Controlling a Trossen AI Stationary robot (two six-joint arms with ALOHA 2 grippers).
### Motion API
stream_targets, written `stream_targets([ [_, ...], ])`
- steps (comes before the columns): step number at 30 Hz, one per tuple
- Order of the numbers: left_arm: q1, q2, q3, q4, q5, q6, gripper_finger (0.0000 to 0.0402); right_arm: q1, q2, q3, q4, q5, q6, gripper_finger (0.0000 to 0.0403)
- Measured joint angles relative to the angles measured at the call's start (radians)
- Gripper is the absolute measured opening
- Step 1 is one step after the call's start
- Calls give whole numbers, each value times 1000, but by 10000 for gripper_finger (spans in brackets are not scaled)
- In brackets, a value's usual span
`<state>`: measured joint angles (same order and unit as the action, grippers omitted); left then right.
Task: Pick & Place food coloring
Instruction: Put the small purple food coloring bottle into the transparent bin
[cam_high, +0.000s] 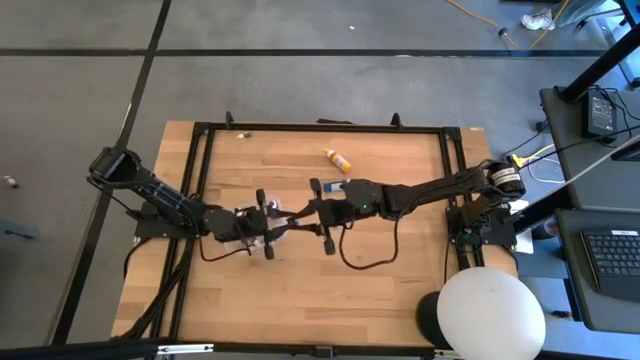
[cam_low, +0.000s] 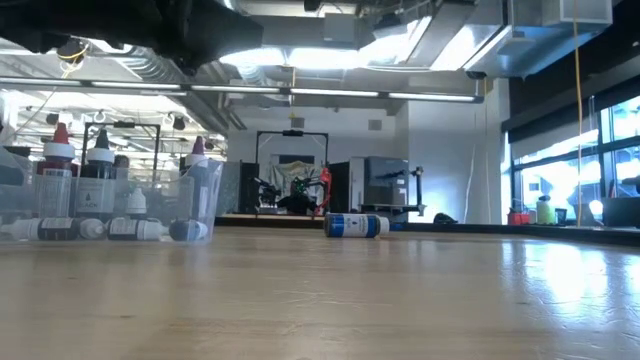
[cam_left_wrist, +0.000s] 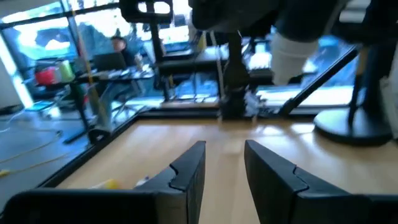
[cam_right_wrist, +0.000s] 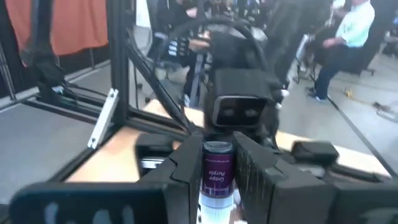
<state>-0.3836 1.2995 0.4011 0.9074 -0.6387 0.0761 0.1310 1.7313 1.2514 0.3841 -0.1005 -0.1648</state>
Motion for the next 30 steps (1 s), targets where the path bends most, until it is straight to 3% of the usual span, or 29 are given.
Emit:
stream_targets([
  [5,0,0,-8,70,56,10,108,11,0,0,58,-1,-9,85],
  [13,0,0,-8,98,198,173,108,12,0,0,70,1,-23,85],
  [30,0,0,-8,175,197,182,191,12,27,-2,98,2,-24,85],
])
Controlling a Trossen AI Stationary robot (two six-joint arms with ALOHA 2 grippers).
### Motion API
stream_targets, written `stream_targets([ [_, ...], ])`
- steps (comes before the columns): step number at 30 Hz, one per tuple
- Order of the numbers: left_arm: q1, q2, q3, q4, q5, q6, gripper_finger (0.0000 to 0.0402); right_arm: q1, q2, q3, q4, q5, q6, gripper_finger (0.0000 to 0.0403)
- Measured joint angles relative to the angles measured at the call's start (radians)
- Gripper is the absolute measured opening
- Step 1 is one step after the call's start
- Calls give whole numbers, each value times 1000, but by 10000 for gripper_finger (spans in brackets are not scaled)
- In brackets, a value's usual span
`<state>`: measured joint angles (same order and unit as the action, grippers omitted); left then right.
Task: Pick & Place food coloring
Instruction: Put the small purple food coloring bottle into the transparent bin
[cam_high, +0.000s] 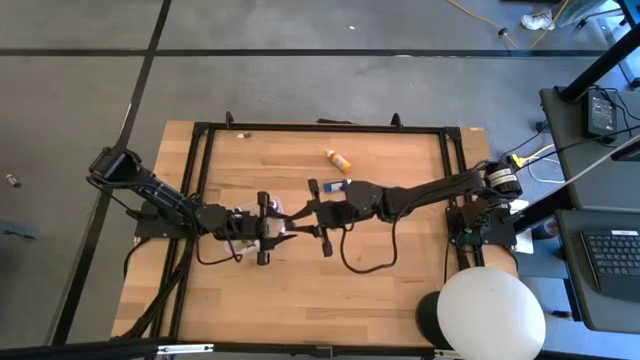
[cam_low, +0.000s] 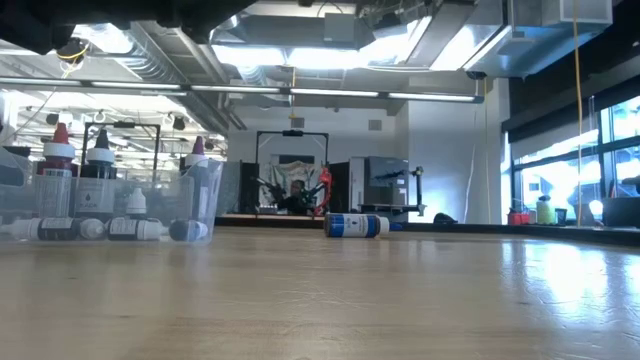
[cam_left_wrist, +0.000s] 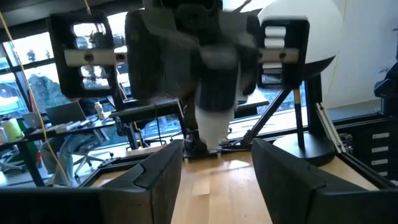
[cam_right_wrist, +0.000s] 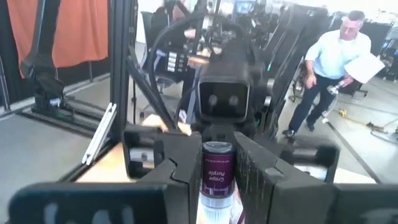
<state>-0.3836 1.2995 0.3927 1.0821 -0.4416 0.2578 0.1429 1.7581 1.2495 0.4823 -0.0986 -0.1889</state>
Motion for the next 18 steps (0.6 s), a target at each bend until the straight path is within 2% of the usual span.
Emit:
stream_targets([
  [10,0,0,0,8,-1,18,184,0,17,0,12,1,-4,85],
  [18,0,0,0,65,-4,62,140,0,17,0,0,1,-4,85],
])
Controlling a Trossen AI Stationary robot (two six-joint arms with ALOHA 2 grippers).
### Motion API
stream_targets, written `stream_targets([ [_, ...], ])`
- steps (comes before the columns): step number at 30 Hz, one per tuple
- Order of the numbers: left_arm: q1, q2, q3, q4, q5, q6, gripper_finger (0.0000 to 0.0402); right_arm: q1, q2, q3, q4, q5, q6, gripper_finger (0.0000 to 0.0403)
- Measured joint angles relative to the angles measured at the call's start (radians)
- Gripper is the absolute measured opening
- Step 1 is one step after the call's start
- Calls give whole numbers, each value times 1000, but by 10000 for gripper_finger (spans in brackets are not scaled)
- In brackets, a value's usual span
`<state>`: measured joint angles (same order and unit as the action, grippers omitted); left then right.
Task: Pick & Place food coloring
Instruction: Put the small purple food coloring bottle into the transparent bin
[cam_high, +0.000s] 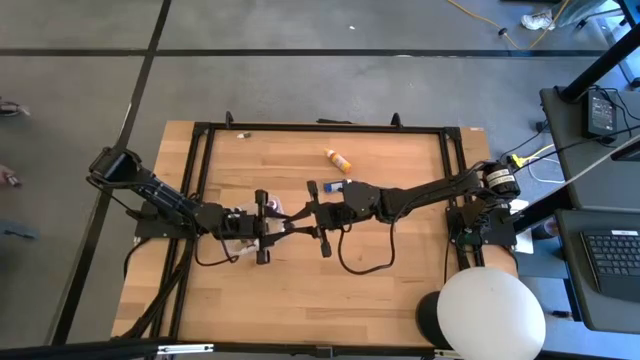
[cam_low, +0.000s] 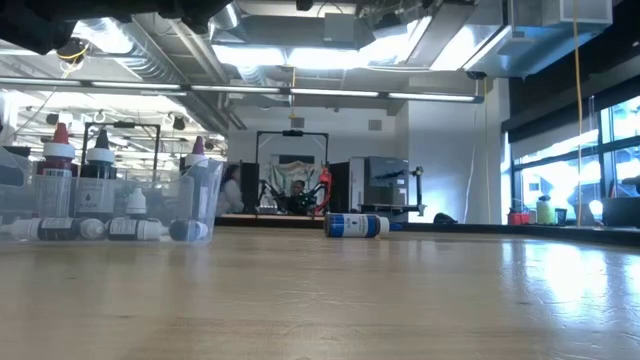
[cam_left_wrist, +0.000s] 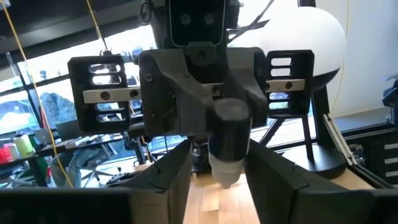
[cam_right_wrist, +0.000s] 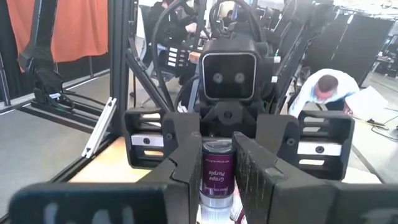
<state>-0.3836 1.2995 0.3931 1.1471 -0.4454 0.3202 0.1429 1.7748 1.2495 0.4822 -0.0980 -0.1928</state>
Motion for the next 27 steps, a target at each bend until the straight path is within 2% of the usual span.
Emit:
stream_targets([
  [8,0,0,0,-7,-4,15,79,-1,0,0,-1,3,0,85],
  [14,0,1,0,-36,-8,16,75,-3,-1,2,-49,2,-25,90],
  [17,0,1,0,-37,-22,16,86,-4,-2,2,-58,2,-23,117],
  [23,-2,0,0,-60,-62,17,80,-3,-26,12,-82,2,-23,201],
  [27,-3,0,0,-100,-109,8,77,-3,-90,13,-234,-1,-21,236],
])
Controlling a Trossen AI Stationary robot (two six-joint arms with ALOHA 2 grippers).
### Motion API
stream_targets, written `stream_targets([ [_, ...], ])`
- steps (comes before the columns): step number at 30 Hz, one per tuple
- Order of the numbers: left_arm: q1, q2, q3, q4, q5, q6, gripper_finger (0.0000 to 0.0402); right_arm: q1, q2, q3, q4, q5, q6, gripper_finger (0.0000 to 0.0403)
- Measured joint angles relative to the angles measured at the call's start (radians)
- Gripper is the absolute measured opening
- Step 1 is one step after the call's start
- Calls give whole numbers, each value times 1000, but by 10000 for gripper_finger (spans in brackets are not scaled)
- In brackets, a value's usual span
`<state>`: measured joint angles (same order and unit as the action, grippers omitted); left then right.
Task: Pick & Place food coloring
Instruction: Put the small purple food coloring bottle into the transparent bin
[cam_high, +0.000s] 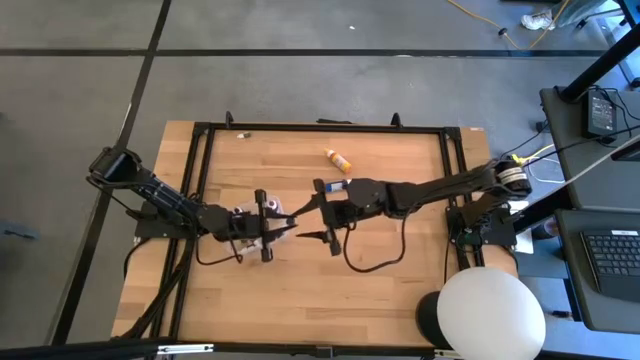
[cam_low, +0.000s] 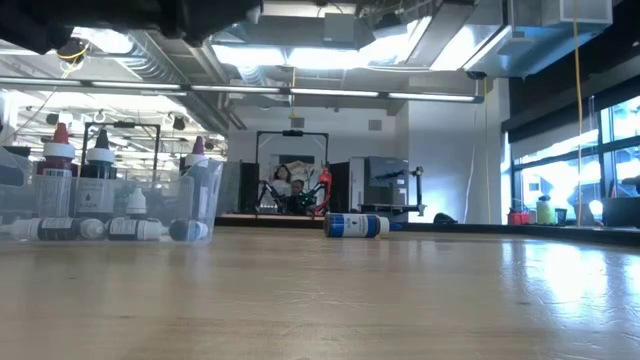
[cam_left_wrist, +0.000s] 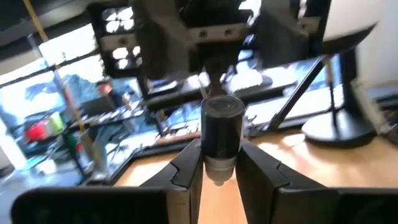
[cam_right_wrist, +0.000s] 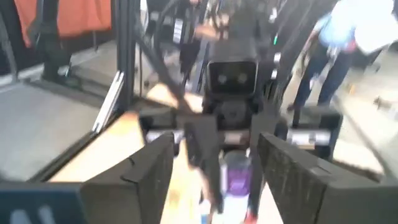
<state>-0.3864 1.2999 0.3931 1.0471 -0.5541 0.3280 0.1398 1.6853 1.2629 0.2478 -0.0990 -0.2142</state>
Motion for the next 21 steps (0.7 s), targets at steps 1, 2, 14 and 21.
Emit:
stream_targets([
  [1,0,0,0,-19,-24,-6,77,0,-18,0,-68,0,3,241],
  [2,0,0,0,-40,-53,-11,78,0,-31,0,-141,0,12,245],
  [14,-83,-129,217,-983,-296,-396,72,-7,-130,-287,-125,266,100,247],
  [21,-71,-136,398,-1658,-56,-1001,76,-27,-146,-370,-50,353,106,247],
])
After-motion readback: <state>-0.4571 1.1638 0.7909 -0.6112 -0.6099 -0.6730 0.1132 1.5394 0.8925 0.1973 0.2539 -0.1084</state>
